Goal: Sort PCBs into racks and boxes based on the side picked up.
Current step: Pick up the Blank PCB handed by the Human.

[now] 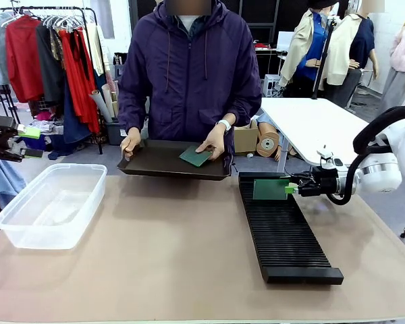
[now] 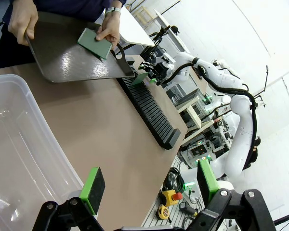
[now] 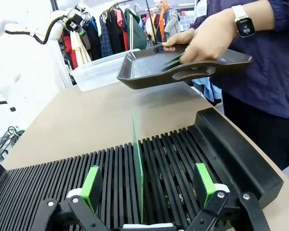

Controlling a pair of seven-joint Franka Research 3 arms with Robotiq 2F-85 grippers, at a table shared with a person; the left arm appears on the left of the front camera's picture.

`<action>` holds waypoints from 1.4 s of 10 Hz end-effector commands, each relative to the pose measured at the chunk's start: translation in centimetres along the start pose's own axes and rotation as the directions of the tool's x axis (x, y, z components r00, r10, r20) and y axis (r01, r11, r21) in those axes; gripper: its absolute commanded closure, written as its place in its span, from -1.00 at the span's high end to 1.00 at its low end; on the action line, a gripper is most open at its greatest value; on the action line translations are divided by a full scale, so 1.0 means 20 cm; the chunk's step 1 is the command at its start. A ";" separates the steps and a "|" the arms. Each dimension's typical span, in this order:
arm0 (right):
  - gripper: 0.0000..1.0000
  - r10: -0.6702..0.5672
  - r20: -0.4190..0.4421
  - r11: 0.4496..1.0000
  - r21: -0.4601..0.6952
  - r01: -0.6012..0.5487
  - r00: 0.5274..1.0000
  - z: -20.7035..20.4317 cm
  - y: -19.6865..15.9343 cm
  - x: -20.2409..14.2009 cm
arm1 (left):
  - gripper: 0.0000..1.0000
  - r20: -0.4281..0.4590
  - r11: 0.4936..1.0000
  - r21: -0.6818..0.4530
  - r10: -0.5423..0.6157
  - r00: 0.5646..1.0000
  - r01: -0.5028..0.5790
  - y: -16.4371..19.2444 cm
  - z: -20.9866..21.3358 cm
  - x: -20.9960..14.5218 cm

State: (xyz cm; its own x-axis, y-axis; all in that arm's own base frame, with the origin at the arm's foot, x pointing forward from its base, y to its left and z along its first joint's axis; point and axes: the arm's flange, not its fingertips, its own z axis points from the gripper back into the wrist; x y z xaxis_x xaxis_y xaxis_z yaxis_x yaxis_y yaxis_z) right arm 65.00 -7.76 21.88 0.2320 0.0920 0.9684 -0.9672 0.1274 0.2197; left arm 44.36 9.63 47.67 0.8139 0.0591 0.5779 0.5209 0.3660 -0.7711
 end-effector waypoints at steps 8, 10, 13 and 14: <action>1.00 0.000 0.000 1.000 0.000 0.000 1.000 0.00 0.00 0.00 | 1.00 0.003 1.000 -0.001 -0.003 1.000 0.003 -0.01 0.00 0.00; 1.00 0.037 0.022 0.999 -0.016 -0.037 0.999 -0.02 0.01 0.15 | 1.00 0.003 1.000 -0.001 -0.003 1.000 0.003 -0.01 0.00 0.00; 1.00 0.058 -0.006 0.997 -0.043 -0.058 0.998 0.00 0.11 0.39 | 1.00 0.003 1.000 -0.001 -0.003 1.000 0.003 -0.01 0.00 0.00; 1.00 0.042 -0.004 0.999 -0.034 -0.042 0.999 0.01 0.17 0.48 | 1.00 0.003 1.000 -0.001 -0.003 1.000 0.003 -0.01 0.00 0.00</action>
State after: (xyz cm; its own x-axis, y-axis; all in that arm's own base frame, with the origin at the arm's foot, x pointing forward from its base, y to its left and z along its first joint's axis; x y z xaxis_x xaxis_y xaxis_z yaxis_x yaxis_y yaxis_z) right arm 65.46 -7.36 30.65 0.1570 0.0990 0.9826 -0.9801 0.1381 0.1427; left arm 44.36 9.63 47.66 0.8140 0.0591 0.5778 0.5208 0.3660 -0.7712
